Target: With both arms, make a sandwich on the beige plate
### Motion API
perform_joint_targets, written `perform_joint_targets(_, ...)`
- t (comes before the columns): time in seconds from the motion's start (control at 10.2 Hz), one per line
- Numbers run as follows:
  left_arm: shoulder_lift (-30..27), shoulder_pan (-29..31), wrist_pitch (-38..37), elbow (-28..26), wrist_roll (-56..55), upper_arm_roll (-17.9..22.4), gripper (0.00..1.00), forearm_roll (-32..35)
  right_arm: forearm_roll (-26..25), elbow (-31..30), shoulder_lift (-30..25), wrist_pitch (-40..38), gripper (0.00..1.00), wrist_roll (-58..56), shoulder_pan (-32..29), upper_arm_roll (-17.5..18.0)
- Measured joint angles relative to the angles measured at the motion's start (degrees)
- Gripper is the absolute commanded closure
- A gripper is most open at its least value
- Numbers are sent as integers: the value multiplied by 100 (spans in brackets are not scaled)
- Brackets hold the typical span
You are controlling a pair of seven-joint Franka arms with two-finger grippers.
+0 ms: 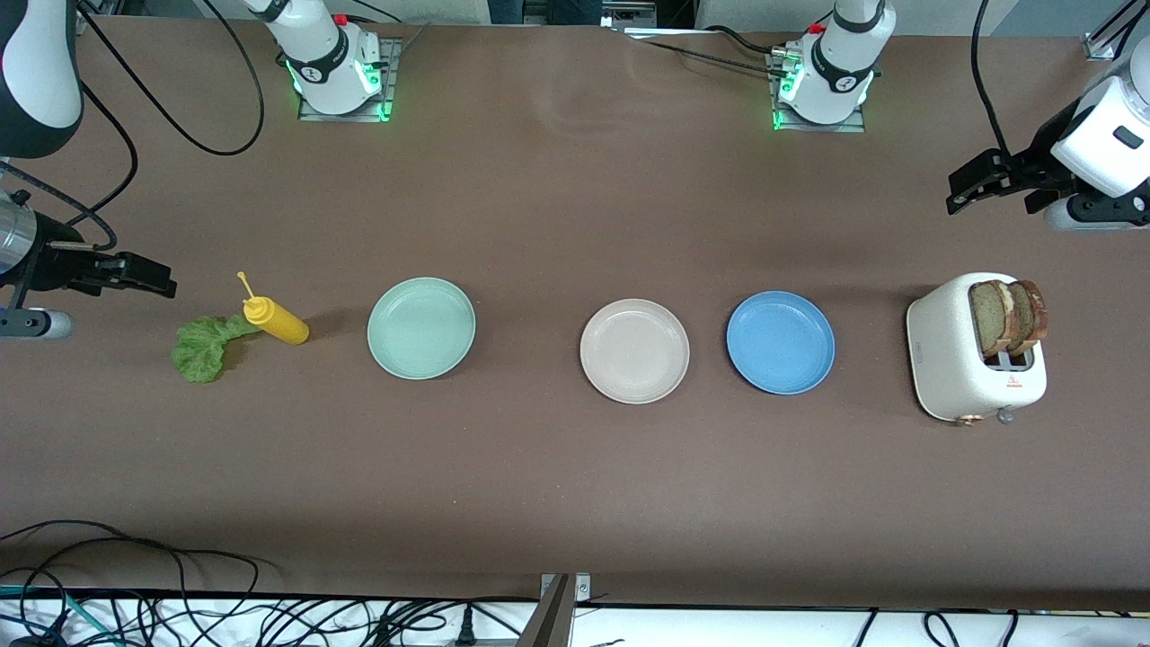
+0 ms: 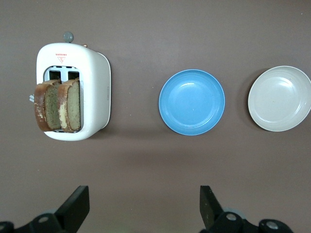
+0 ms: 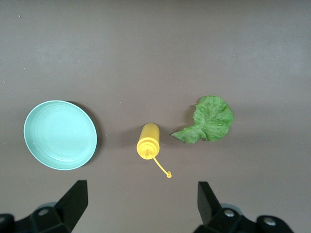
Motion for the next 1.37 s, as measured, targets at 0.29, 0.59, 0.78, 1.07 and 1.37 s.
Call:
perform_joint_targets(0.29, 2, 0, -35, 0, 0, 0, 0, 0, 1, 0, 0, 0, 0, 0, 0, 0)
perform_joint_targets(0.59, 5, 0, -51, 0, 0, -3, 0, 0, 2, 0, 0, 0, 0, 1, 0, 0)
perform_joint_targets(0.78, 44, 0, -62, 0, 0, -3, 0, 0, 2, 0, 0, 0, 0, 1, 0, 0)
perform_joint_targets(1.07, 268, 81, -85, -3, 12, 49, 0, 64, 2, 0, 0, 0, 0, 1, 1, 1)
perform_joint_targets(1.37, 980, 666, 167, -15, 489, 90, 0, 319, 3, 0, 1, 0, 0, 2, 4, 1)
